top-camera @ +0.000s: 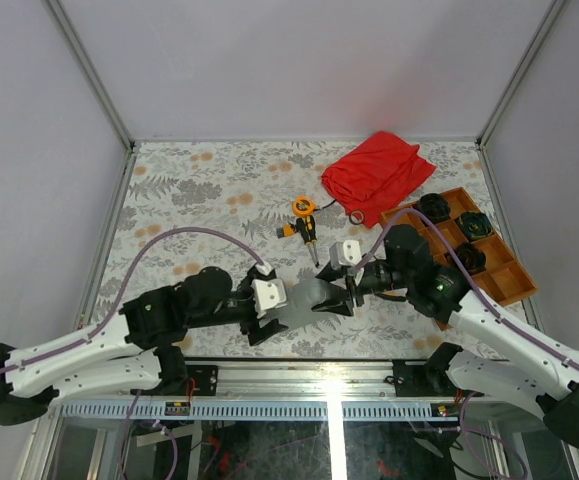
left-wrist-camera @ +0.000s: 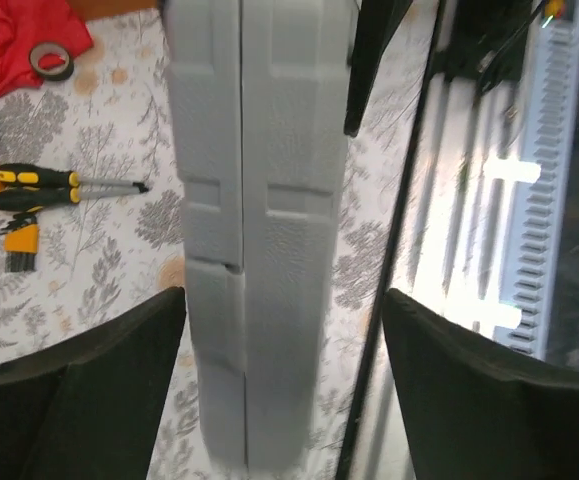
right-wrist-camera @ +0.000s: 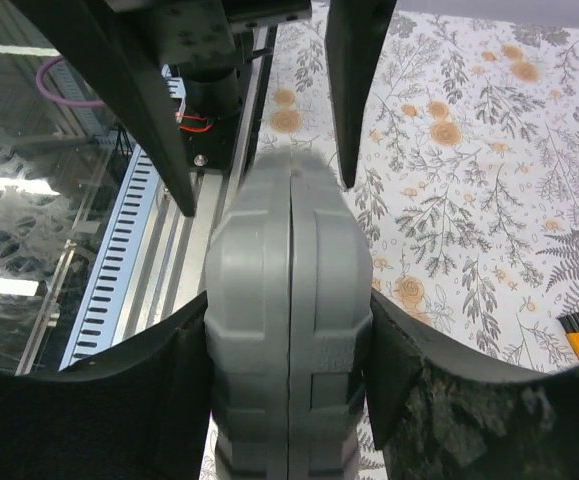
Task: Sort the tools into containers
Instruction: Adjust the storage box at the center of the board.
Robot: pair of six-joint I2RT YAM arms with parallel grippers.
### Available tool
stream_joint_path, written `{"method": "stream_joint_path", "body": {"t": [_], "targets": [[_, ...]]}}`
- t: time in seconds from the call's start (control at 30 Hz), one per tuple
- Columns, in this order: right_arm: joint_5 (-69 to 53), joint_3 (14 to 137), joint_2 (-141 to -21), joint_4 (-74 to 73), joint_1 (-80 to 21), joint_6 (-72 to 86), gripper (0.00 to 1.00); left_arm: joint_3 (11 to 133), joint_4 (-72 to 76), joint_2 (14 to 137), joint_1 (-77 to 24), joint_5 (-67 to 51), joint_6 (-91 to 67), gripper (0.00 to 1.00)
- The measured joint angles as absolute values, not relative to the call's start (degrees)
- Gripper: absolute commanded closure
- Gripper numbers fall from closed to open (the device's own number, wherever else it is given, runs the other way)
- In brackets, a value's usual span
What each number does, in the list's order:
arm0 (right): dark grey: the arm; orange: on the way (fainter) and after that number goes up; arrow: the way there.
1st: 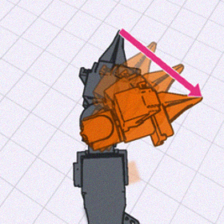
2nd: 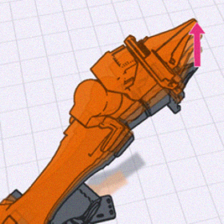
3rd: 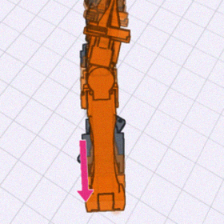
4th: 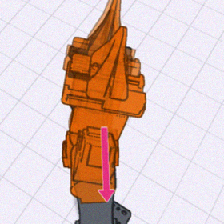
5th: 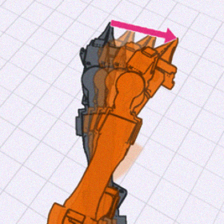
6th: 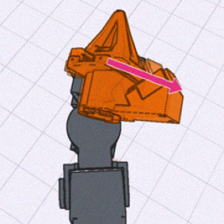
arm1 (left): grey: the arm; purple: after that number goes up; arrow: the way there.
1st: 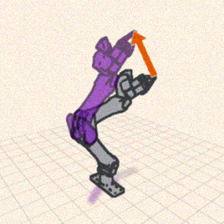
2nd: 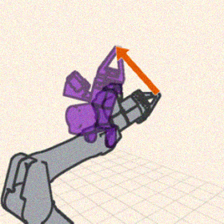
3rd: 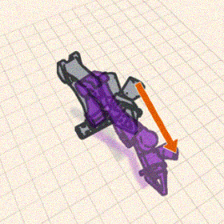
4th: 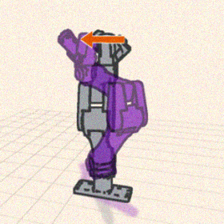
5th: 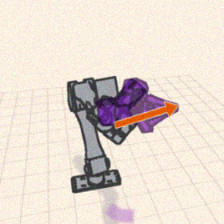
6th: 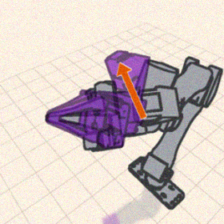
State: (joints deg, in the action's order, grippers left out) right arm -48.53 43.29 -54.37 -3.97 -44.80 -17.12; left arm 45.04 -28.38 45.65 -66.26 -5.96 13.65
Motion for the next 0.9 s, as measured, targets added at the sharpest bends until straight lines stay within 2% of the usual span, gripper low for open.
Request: {"method": "stream_joint_path", "body": {"t": [0.03,0.13,0.3,0.67,0.9], "targets": [[-48.5,43.3,-53.7,-3.8,-44.6,-16.4,0.90,45.0,-27.8,43.9,-66.3,-6.6,13.1,0.08],[-48.1,43.3,-52.4,-4.0,-44.6,-14.9,0.94,45.0,-26.1,40.1,-66.3,-7.8,11.9,0.05],[-47.3,43.2,-50.2,-3.9,-44.6,-12.9,1.00,44.1,-23.5,34.5,-66.3,-9.4,10.0,0.04],[-45.5,42.1,-46.7,-1.5,-44.6,-9.9,1.00,36.6,-21.3,26.0,-66.3,-12.3,8.4,0.04],[-47.8,39.9,-43.7,6.7,-44.6,-6.9,1.00,34.5,-18.9,24.4,-66.3,-14.2,11.2,0.04]]}}
